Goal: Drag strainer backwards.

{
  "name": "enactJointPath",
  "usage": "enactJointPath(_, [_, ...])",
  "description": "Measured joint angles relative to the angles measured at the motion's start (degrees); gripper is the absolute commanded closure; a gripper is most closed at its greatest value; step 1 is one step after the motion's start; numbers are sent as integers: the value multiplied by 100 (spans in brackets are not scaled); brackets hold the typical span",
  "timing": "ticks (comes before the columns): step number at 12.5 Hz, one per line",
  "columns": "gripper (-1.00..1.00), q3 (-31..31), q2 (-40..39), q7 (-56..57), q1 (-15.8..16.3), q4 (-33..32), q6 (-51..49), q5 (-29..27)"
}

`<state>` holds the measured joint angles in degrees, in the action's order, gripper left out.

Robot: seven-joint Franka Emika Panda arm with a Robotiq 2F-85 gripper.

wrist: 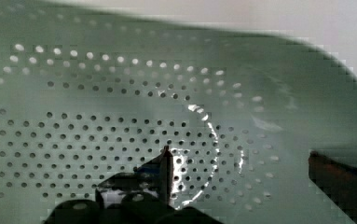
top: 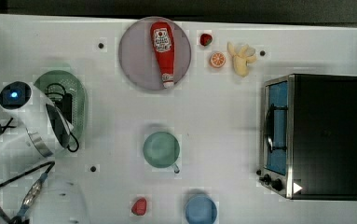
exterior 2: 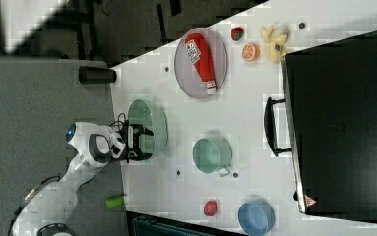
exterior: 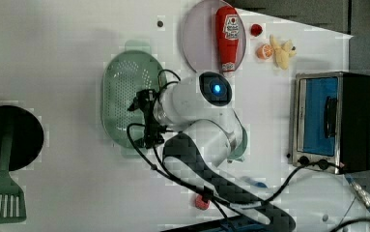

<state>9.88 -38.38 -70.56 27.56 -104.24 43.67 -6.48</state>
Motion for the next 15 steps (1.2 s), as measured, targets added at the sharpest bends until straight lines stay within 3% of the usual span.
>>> enactJointPath(11, [-100,125,797,-6,551,-1259,394,-397])
enactJointPath(15, [-100,123,1023,-11,705,-1729,736,-832])
